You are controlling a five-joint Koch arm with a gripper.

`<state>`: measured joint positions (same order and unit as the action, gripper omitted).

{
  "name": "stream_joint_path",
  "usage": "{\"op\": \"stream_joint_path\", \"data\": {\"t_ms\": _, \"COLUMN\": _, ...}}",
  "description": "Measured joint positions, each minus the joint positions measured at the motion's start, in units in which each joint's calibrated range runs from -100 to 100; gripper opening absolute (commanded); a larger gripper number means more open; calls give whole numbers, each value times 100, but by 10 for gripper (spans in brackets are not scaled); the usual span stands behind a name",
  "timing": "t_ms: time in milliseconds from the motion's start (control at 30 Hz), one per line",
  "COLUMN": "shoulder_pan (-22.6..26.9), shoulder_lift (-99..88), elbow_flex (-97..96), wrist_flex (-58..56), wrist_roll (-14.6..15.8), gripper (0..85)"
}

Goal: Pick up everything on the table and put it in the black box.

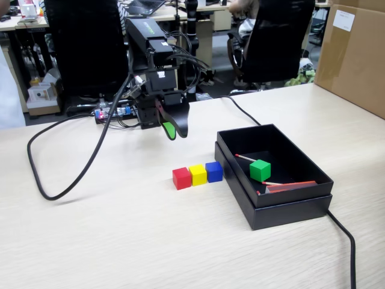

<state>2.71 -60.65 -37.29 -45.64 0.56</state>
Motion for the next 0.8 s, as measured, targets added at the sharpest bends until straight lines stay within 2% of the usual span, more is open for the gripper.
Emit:
{"op": "stream_joint_path", "data": {"t_ms": 300, "shoulder_pan": -34, "shoulder_lift": -39, "elbow_flex": -64, "wrist_flex": 302, "wrist_roll": 0, "gripper": 505}}
{"op": "stream_joint_path", "data": {"t_ms": 633, "shoulder_pan": -190, "shoulder_lift": 2252, "elbow_flex": 1534, "wrist_flex": 302, "wrist_roll": 0, "gripper": 497}}
{"op": "stream_joint_path", "data": {"t_ms": 800, "shoulder_pan": -215, "shoulder_lift": 3301, "elbow_flex": 2291, "wrist_flex": -124, "wrist_roll": 5, "gripper": 499}}
